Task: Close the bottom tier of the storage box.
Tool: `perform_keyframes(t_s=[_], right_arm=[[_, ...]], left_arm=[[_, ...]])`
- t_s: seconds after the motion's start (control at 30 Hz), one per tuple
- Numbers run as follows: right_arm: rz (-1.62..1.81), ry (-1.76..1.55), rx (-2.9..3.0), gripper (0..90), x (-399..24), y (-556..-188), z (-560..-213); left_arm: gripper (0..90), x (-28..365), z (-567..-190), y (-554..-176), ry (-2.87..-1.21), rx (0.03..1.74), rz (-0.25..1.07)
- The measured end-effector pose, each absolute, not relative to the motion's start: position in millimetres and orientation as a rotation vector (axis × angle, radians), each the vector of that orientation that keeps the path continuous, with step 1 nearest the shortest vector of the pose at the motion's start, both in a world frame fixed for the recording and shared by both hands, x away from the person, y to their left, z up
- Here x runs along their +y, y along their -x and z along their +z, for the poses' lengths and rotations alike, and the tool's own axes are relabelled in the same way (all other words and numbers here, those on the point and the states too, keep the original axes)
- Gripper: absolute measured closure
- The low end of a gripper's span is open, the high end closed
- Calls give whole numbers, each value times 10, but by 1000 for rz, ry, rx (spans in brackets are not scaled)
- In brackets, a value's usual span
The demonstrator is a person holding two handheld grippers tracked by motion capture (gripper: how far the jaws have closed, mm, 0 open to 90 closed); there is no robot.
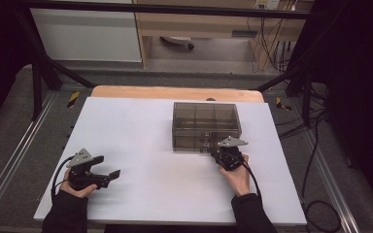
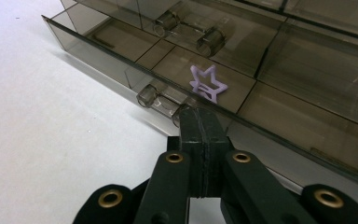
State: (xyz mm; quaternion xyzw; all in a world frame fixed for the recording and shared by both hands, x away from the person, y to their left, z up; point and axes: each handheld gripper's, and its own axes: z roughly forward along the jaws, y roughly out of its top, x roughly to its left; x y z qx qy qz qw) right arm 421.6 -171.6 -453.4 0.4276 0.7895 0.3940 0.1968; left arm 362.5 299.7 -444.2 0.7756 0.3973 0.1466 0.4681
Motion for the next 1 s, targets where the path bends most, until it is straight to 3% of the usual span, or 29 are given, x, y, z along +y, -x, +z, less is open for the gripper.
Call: perform_keyframes(t_s=[1.0], right_arm=[[1097,-1203,2195,900,-1699,-4319,-4537]], left_arm=[[47,3000,-4443,-3626,-1902,975,360]])
